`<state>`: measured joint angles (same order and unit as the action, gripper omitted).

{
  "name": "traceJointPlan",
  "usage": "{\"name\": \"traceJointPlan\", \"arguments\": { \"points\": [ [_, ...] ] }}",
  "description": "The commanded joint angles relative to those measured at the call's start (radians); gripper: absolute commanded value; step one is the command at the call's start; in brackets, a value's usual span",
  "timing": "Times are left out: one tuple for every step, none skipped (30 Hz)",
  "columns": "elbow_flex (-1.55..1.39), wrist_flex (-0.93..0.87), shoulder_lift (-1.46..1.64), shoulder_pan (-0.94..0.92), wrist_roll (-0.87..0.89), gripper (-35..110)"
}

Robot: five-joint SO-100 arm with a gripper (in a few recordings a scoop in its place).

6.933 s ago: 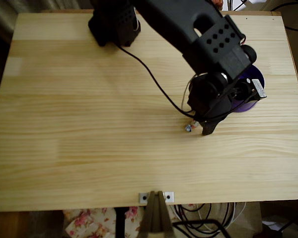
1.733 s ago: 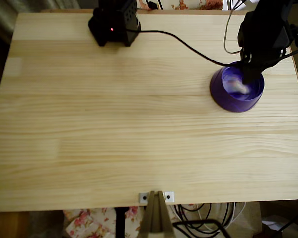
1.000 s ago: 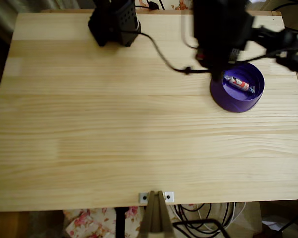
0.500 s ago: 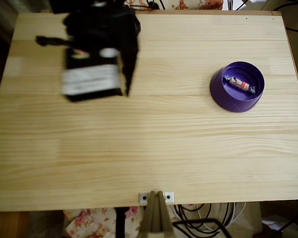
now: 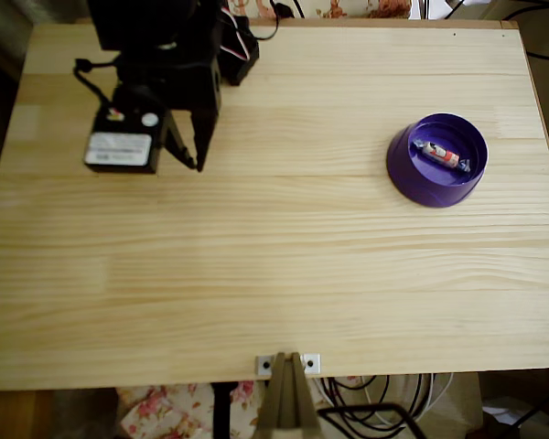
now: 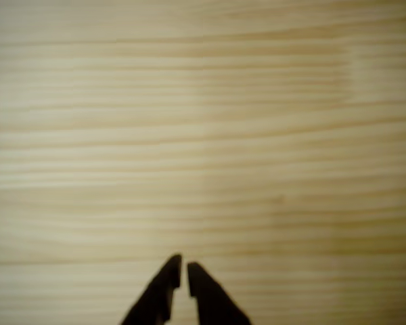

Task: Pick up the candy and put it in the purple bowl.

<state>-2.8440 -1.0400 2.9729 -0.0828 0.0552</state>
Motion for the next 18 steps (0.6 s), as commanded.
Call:
{"name": "traceJointPlan", "arguments": {
  "points": [
    [-0.080, -0.020, 0.192, -0.011, -0.002, -1],
    [-0.114, -0.046, 0.262, -0.012, -0.003, -1],
    [-0.149, -0.064, 0.321, -0.011, -0.005, -1],
    [-0.150, -0.069, 0.327, -0.014, -0.006, -1],
    [-0.149, -0.071, 0.327, -0.014, -0.006, -1],
    [-0.150, -0.071, 0.327, -0.011, -0.006, -1],
    [-0.150, -0.071, 0.327, -0.011, -0.006, -1],
    [-0.150, -0.071, 0.327, -0.011, -0.006, -1],
    [-0.150, -0.071, 0.327, -0.011, -0.006, -1],
    [-0.150, -0.071, 0.327, -0.011, -0.006, -1],
    [-0.150, -0.072, 0.327, -0.011, -0.006, -1],
    [-0.150, -0.072, 0.327, -0.011, -0.006, -1],
    [-0.150, -0.072, 0.327, -0.011, -0.006, -1],
    [-0.150, -0.072, 0.327, -0.011, -0.006, -1],
    [-0.150, -0.072, 0.327, -0.011, -0.006, -1],
    [-0.150, -0.072, 0.327, -0.011, -0.006, -1],
    [-0.150, -0.072, 0.327, -0.011, -0.006, -1],
    [-0.150, -0.072, 0.327, -0.011, -0.006, -1]
  ]
}}
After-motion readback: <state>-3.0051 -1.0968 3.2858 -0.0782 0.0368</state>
